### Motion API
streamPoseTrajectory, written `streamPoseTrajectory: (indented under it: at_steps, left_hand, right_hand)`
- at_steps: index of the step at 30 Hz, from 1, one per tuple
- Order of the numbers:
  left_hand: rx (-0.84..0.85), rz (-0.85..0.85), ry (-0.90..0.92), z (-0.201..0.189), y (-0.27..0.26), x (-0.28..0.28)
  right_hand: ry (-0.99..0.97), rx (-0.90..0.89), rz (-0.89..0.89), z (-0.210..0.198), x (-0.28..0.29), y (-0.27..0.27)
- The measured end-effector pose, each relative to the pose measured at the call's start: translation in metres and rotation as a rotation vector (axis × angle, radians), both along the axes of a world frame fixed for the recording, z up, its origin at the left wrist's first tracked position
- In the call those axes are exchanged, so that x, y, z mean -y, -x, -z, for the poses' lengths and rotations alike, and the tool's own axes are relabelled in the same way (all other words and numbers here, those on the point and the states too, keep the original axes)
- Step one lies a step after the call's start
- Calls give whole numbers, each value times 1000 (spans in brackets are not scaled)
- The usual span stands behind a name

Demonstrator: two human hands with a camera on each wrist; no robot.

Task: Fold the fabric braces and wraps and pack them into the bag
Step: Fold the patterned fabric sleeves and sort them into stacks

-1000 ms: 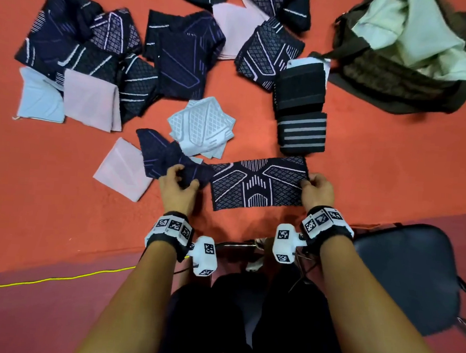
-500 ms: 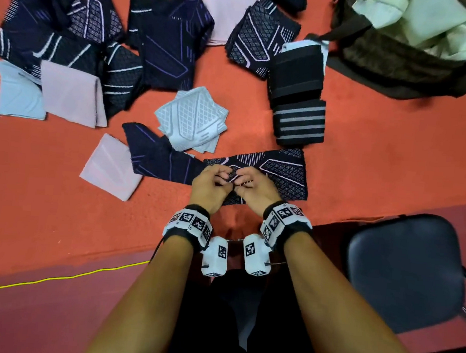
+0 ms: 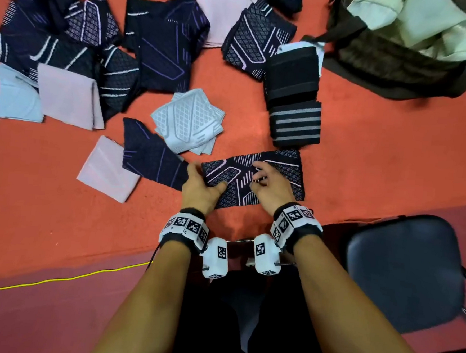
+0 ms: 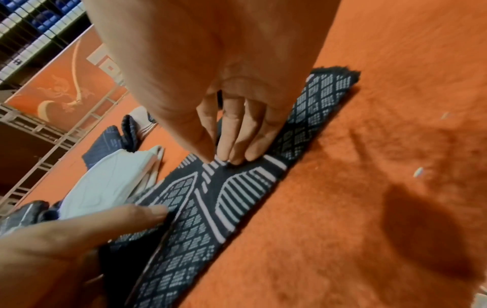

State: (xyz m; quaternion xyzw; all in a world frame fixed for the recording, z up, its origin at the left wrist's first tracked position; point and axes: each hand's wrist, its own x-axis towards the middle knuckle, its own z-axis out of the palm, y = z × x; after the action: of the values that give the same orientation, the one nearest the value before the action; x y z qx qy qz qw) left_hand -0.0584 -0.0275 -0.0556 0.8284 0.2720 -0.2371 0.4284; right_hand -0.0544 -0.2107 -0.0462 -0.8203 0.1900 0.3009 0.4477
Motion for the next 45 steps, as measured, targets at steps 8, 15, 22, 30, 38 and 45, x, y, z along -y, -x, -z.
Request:
streamPoseTrajectory:
  at_steps: [8, 15, 22, 30, 38, 45]
  left_hand:
    - [4, -58, 175, 3, 12, -38]
    - [53, -164, 284, 0, 8, -45]
    - [65, -28, 547, -30, -16, 17]
    - [-27, 160, 549, -25, -27, 54]
    - [-35, 190, 465, -16, -31, 64]
    - [68, -1, 315, -2, -26, 45]
  right_hand:
    - [-148, -14, -33, 1, -26, -1]
    - [-192, -34, -22, 13, -41, 8]
    - [-158, 22, 233, 8, -25, 1]
    - [-226, 21, 343, -14, 14, -4]
    - [-114, 38, 275, 5, 21, -4]
    - [58, 9, 270, 13, 29, -4]
